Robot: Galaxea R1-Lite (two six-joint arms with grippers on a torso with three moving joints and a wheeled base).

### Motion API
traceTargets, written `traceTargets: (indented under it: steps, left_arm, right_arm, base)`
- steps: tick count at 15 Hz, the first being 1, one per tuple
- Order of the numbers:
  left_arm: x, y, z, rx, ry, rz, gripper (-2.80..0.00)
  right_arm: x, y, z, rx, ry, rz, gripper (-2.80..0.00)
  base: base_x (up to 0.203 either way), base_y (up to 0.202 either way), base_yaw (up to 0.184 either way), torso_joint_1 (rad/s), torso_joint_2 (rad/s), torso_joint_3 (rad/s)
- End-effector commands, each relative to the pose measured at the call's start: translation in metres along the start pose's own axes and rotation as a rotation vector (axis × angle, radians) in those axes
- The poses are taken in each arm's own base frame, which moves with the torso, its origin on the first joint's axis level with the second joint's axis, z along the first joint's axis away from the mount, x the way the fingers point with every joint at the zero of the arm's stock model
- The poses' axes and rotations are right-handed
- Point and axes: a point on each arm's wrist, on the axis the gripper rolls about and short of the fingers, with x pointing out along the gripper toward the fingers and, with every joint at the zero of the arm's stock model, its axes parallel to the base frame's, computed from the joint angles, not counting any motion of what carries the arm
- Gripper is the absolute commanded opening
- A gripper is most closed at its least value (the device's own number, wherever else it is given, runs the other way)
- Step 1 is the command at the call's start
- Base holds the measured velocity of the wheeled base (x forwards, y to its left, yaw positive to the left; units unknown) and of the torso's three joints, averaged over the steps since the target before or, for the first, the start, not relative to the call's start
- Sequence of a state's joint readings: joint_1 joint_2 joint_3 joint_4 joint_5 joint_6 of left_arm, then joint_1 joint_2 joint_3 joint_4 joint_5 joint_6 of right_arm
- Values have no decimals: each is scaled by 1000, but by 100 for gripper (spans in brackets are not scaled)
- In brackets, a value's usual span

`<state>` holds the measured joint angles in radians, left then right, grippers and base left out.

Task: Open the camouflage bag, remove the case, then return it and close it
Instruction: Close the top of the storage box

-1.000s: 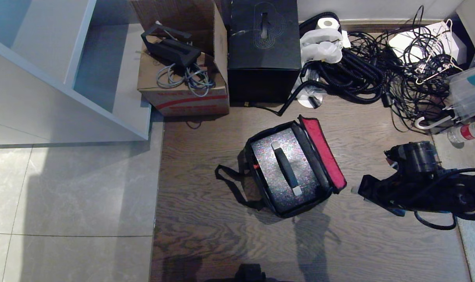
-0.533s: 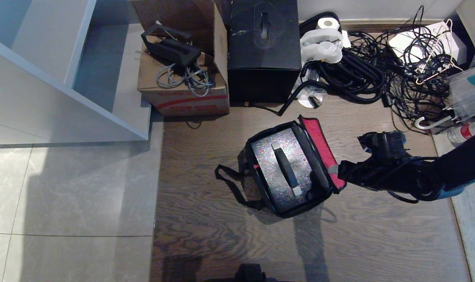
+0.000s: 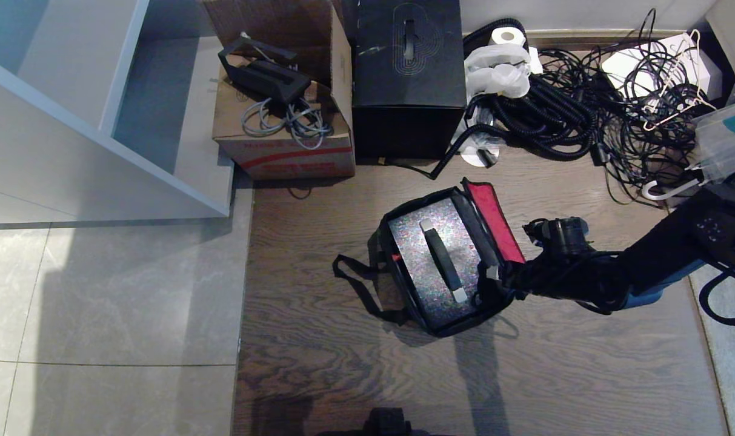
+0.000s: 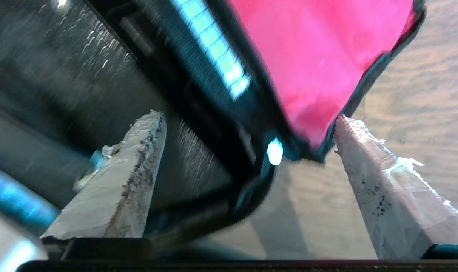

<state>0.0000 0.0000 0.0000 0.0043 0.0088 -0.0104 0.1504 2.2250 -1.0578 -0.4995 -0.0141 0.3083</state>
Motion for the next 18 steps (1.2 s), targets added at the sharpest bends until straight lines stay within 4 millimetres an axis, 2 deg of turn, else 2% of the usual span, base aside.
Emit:
traceTargets:
  steps: [1,3,4,7,13,15,18]
  left_arm:
    - [0,0,0,0,0,0,-280]
    - [0,0,0,0,0,0,-280]
    - [0,0,0,0,0,0,-280]
    - [0,0,0,0,0,0,-280]
    - [0,0,0,0,2,0,-280]
    - [0,0,0,0,1,0,-280]
    - [0,0,0,0,2,0,-280]
  right_arm:
    - [17,-2,-4,-3,-7,-43,0]
    - [21,-2,0,-9,-27,-59,0]
    - [20,-3,1,-13,-30,-60,-280]
    - [16,-10,7,-16,-51,-72,-280]
    - [15,-15,3,-14,-32,-94,-280]
    - [15,-17,18,-43,-86,-98,-280]
    - [15,-12,49,-188,-187,-90,-280]
  base:
    - [0,0,0,0,0,0]
    - [0,0,0,0,0,0]
    - [0,0,0,0,0,0]
    - [0,0,0,0,0,0]
    - [0,0,0,0,0,0]
    - [0,0,0,0,0,0]
    - [0,0,0,0,0,0]
